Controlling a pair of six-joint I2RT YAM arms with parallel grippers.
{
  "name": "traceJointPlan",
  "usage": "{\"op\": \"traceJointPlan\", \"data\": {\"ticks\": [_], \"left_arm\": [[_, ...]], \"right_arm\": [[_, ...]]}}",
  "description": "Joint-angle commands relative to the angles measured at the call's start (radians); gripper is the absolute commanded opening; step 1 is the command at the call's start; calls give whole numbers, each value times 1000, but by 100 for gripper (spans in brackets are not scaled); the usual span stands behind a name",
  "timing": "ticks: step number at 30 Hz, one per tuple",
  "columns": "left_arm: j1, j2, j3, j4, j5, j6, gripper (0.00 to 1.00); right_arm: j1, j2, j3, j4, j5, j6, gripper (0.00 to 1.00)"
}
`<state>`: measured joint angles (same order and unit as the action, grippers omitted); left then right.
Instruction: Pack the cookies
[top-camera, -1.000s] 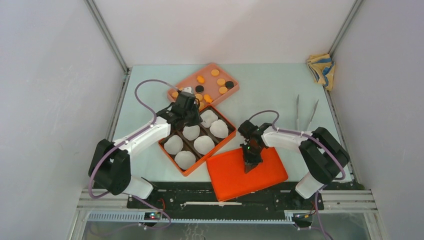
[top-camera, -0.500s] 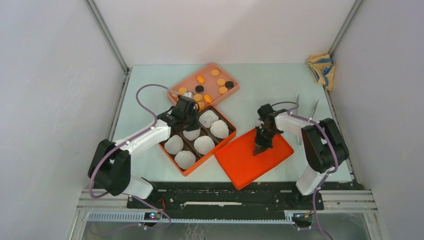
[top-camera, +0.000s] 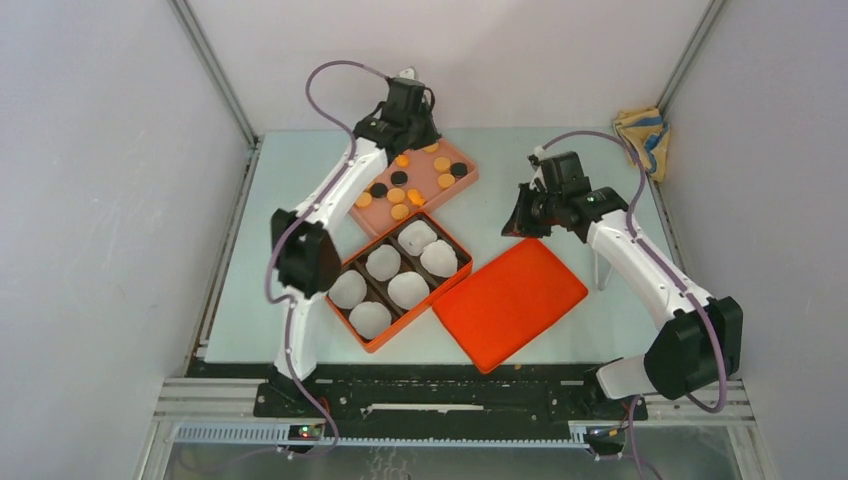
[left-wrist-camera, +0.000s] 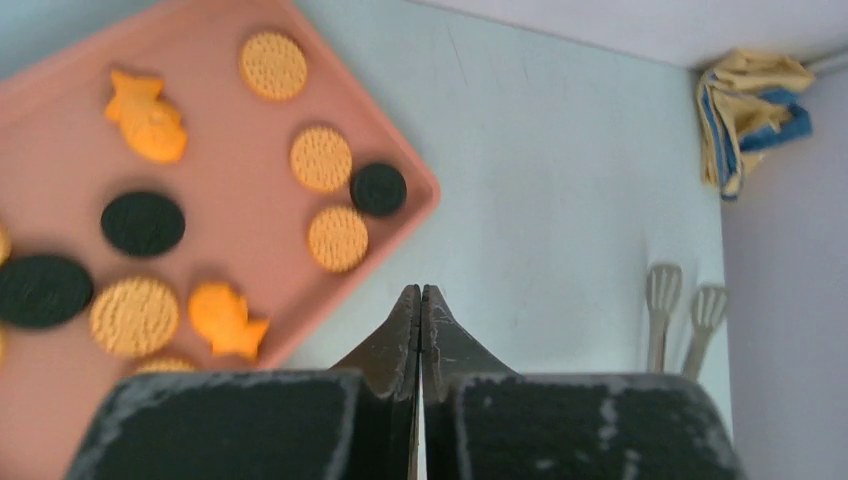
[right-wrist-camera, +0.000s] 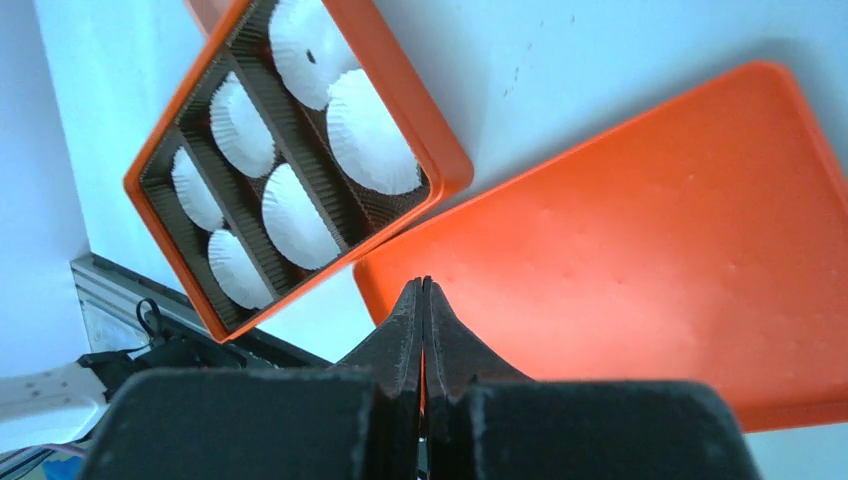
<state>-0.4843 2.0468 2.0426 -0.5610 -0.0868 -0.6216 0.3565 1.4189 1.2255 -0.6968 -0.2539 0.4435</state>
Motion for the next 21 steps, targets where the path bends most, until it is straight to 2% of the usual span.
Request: {"op": "traceJointPlan", "data": {"ticks": [1,4,8,12,21], "left_arm": [[24,289,327,-217,-27,-6,0],[38,378,362,-222,-49,-47,0],[42,394,294,-188,-91,-59,0],[42,414,298,-194,-98,-66,0],[22,503,291,-218,50,-72,0]], "right_arm": [[-43,-6,40,-3,5,-33,0],[-98,11,56,15,7,-36,0],[-142,26,62,39,31,-41,0],[-172,32,63,40,8,-44,0],[-209,13,82,1,46,-23,0]]}}
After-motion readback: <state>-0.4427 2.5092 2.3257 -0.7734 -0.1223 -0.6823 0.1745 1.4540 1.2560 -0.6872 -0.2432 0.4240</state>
